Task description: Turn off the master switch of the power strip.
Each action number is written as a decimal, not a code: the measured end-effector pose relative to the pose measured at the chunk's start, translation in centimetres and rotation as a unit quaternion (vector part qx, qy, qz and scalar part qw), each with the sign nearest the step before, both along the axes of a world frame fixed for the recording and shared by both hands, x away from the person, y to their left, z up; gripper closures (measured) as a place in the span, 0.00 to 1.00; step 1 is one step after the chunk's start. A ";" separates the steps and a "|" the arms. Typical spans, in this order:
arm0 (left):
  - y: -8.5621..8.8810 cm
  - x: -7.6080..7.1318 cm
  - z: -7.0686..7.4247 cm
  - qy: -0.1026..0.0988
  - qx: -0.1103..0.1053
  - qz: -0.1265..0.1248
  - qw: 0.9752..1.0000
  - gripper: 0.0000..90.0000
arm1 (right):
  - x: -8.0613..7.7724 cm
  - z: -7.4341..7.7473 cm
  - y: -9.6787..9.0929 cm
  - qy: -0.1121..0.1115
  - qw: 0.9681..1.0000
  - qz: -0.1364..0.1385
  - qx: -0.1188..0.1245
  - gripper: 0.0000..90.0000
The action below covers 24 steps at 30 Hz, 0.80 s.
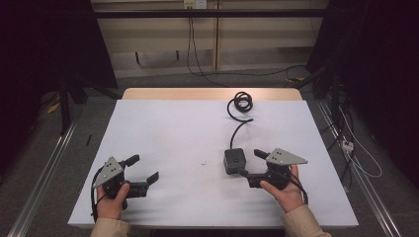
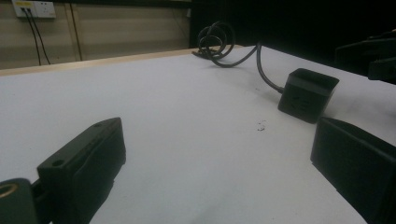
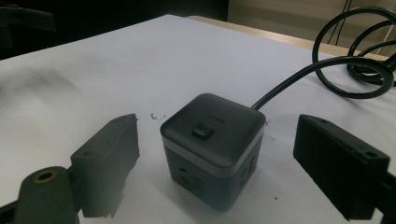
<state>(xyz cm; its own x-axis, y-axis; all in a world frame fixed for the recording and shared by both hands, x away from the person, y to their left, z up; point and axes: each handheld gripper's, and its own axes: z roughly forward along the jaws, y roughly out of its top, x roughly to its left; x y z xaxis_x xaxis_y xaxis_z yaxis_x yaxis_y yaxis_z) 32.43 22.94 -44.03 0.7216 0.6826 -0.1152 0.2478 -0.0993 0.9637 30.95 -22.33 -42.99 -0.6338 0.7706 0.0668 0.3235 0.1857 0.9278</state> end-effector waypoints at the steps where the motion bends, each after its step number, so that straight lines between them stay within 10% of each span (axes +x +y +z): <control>1: 0.0 0.0 0.0 0.000 0.000 0.000 1.000 0.03 | -0.1 0.0 -0.1 0.000 1.000 0.000 -0.001 0.16; 24: -0.1 0.0 0.0 0.001 0.002 0.000 1.000 0.03 | -1.1 -0.6 -2.8 0.006 1.000 -0.010 0.004 0.16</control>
